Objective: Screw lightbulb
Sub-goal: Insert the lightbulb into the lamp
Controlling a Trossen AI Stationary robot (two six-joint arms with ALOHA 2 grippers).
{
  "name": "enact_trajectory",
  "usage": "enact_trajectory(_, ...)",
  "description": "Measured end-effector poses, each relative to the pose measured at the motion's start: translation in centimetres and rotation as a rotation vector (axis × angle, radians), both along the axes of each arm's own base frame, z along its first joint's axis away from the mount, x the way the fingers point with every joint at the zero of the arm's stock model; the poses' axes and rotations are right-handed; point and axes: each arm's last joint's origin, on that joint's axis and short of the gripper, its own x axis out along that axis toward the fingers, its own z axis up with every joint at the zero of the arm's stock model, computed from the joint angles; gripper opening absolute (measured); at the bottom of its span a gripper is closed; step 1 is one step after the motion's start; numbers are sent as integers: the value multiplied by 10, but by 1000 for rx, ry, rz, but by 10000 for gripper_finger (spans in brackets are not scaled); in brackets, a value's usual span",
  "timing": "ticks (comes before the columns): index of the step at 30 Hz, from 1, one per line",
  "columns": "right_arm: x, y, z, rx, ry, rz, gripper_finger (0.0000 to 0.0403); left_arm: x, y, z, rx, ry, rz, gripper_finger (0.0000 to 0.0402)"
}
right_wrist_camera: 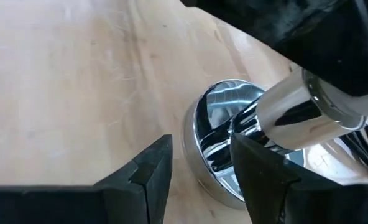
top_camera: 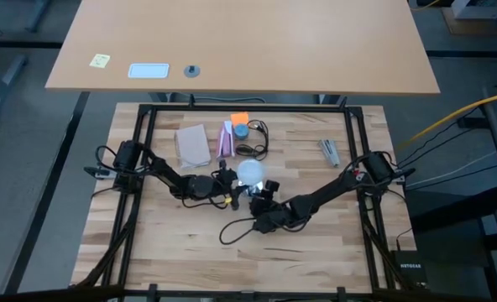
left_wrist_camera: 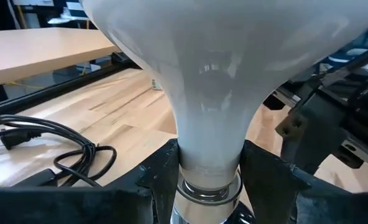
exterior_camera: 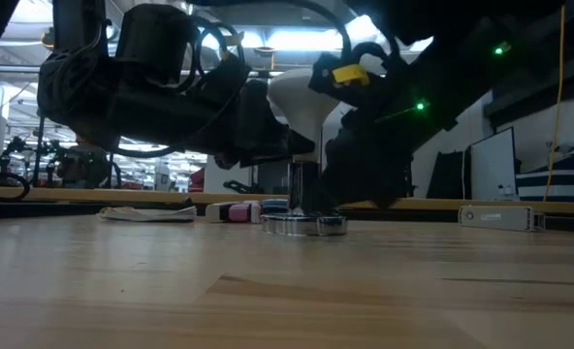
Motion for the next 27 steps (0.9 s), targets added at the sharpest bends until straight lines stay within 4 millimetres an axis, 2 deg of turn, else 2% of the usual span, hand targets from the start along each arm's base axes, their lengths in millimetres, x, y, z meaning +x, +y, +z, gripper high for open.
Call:
enact_trajectory(16, -4, 6, -2, 4, 28, 28, 167, -2, -16, 0, -12, 0, -49, 155)
enact_trajectory(22, -4, 12, -22, -10, 58, 32, 167, -2, -16, 0, -13, 1, -51, 155)
enact_trajectory(27, -3, 11, -28, -40, 33, -18, 167, -2, -16, 0, -12, 1, -49, 155)
